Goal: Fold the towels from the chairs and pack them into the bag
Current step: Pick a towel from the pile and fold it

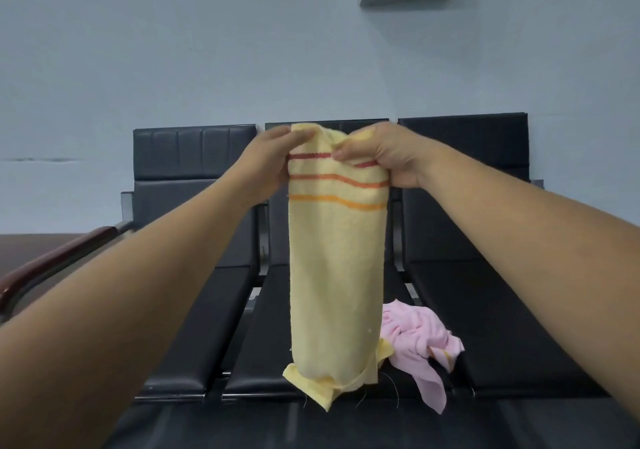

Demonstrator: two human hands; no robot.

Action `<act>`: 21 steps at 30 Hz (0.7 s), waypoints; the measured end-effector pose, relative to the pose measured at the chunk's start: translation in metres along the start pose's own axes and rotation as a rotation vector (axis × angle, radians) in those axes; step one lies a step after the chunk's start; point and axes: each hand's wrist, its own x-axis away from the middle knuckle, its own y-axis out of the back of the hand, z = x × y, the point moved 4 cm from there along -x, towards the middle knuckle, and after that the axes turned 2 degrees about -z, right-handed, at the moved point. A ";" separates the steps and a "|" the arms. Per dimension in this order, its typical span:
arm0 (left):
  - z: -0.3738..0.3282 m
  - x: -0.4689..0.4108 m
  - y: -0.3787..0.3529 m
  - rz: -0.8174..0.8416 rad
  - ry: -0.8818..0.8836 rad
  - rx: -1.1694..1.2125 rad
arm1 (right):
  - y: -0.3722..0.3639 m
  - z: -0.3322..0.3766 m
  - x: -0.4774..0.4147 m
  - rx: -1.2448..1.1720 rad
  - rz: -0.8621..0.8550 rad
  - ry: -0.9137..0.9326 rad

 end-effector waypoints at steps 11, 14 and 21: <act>0.081 0.073 -0.027 0.509 0.401 0.145 | 0.026 -0.036 0.002 -0.179 -0.274 -0.351; 0.070 0.069 -0.040 0.339 0.363 0.404 | 0.022 -0.068 0.010 -0.441 -0.260 -0.414; 0.064 0.061 -0.040 0.080 0.328 0.525 | -0.015 -0.138 0.040 -0.723 -0.089 -0.438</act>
